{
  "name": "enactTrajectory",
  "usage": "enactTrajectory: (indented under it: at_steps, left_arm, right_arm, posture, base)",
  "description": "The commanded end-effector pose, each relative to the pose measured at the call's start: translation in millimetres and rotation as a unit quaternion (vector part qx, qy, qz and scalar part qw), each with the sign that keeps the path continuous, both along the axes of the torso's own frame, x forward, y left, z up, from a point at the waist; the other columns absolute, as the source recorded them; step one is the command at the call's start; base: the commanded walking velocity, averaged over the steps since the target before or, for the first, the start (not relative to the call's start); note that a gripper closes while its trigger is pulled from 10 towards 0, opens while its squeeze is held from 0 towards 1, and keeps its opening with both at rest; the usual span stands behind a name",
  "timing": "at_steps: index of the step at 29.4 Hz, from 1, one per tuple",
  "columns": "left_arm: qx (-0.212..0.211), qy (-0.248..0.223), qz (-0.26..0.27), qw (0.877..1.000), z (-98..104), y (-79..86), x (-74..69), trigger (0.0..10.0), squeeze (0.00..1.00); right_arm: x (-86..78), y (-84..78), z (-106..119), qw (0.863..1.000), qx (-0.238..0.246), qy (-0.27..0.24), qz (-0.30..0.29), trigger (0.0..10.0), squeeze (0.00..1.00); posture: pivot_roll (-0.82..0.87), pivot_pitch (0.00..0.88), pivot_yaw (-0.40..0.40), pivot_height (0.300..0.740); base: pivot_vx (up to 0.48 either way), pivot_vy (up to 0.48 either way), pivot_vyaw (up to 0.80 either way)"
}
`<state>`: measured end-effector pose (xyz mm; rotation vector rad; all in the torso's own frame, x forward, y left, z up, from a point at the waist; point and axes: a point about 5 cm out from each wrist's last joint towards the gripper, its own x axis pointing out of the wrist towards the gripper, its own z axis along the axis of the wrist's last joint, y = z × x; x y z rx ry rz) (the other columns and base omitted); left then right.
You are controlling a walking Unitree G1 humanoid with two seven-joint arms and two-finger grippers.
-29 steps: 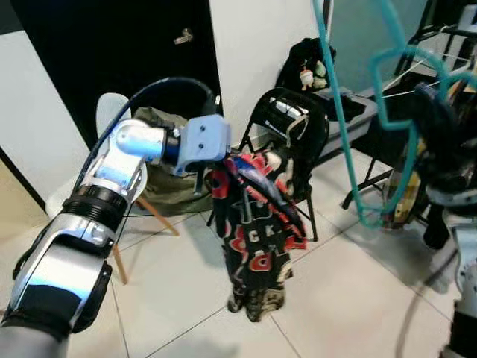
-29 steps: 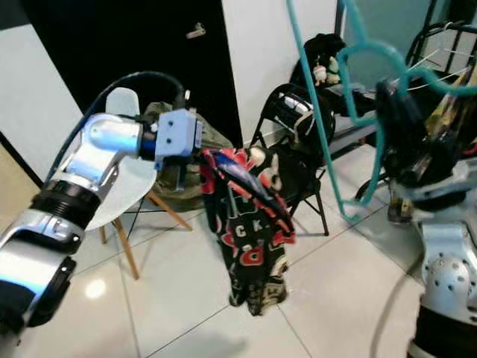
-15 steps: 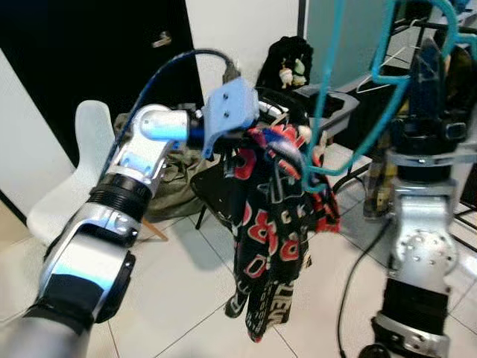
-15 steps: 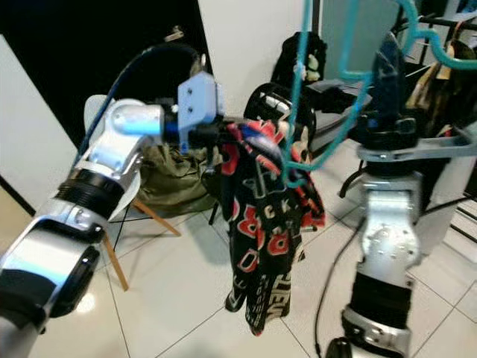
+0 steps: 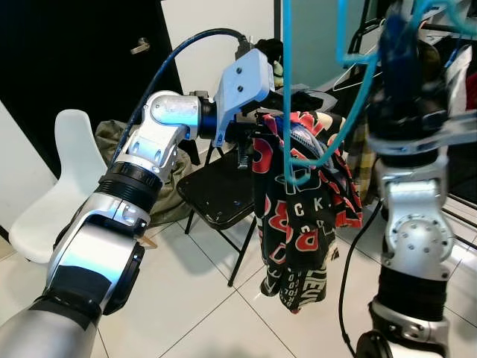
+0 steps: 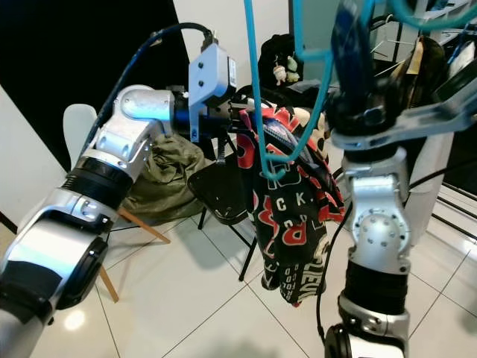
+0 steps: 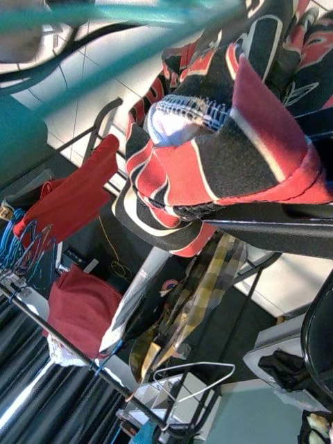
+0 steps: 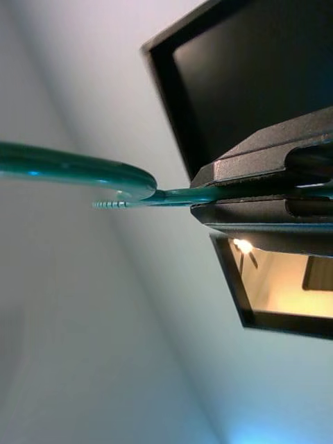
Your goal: Hang hanger
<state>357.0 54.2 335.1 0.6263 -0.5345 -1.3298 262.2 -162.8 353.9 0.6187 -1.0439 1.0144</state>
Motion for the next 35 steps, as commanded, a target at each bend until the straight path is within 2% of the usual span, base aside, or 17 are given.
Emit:
enactTrajectory:
  at_steps: [1,3,4,5,7,15,22,26,28,29,31,34,35]
  left_arm:
    - [0.006,-0.006,0.013,1.0,6.8,10.0,2.2,10.0,0.0]
    - [0.006,-0.006,0.013,1.0,6.8,10.0,2.2,10.0,0.0]
    - [0.014,0.0,0.016,1.0,4.4,10.9,2.8,10.0,0.0]
    - [0.014,0.0,0.016,1.0,4.4,10.9,2.8,10.0,0.0]
    - [0.022,0.01,0.018,1.0,2.3,12.9,3.6,10.0,0.0]
    - [0.034,0.037,-0.003,0.999,6.7,24.2,1.5,10.0,0.0]
    - [0.034,0.049,-0.006,0.998,7.4,29.6,1.3,10.0,0.0]
    - [0.017,0.076,-0.023,0.997,6.9,37.9,-3.2,10.0,0.0]
    - [0.0,0.092,-0.033,0.995,5.1,42.9,-8.0,10.0,0.0]
    - [-0.01,0.094,-0.029,0.995,3.8,45.7,-9.2,10.0,0.0]
    - [-0.01,0.094,-0.029,0.995,3.8,45.7,-9.2,10.0,0.0]
    - [-0.032,0.1,0.003,0.994,-3.7,59.1,-11.8,10.0,0.0]
    - [-0.032,0.1,0.003,0.994,-3.7,59.1,-11.8,10.0,0.0]
  right_arm:
    - [-8.9,4.0,9.8,0.999,-0.01,-0.031,0.016,10.0,0.0]
    - [-8.9,4.0,9.8,0.999,-0.01,-0.031,0.016,10.0,0.0]
    - [-19.0,6.1,16.3,0.997,-0.039,-0.064,0.02,10.0,0.0]
    - [-19.0,6.1,16.3,0.997,-0.039,-0.064,0.02,10.0,0.0]
    - [-25.0,8.1,17.4,0.994,-0.07,-0.08,0.015,10.0,0.0]
    - [-24.5,10.1,8.8,0.99,-0.128,-0.061,-0.024,10.0,0.0]
    - [-22.6,10.5,7.1,0.988,-0.136,-0.058,-0.033,10.0,0.0]
    - [-10.2,14.5,-1.6,0.987,-0.151,-0.041,-0.036,10.0,0.0]
    - [3.2,19.6,-12.7,0.986,-0.164,-0.022,-0.029,10.0,0.0]
    - [9.3,22.2,-17.6,0.985,-0.169,-0.013,-0.022,10.0,0.0]
    - [9.3,22.2,-17.6,0.985,-0.169,-0.013,-0.022,10.0,0.0]
    - [21.2,31.2,-22.1,0.984,-0.178,-0.014,0.019,10.0,0.0]
    - [21.2,31.2,-22.1,0.984,-0.178,-0.014,0.019,10.0,0.0]
  posture:
    - [-0.08,0.0,0.117,0.74]
    - [-0.08,0.0,0.117,0.74]
    - [-0.09,0.0,0.118,0.74]
    - [-0.09,0.0,0.118,0.74]
    - [-0.09,0.0,0.118,0.74]
    - [-0.09,0.0,0.122,0.74]
    - [-0.09,0.0,0.118,0.74]
    - [-0.08,0.0,0.096,0.74]
    - [-0.06,0.0,0.069,0.74]
    - [-0.05,0.0,0.045,0.74]
    - [-0.05,0.0,0.045,0.74]
    - [-0.01,0.0,-0.013,0.74]
    - [-0.01,0.0,-0.013,0.74]
  base:
    - [0.0,0.0,0.0]
    - [0.0,0.0,0.0]
    - [0.0,0.0,0.0]
    - [0.0,0.0,0.0]
    - [0.0,0.0,0.0]
    - [0.0,0.0,0.0]
    - [0.0,0.0,0.0]
    - [0.0,0.0,0.0]
    - [0.0,0.0,0.0]
    - [0.0,0.0,0.0]
    - [0.0,0.0,0.0]
    - [0.0,0.0,0.0]
    - [0.0,0.0,0.0]
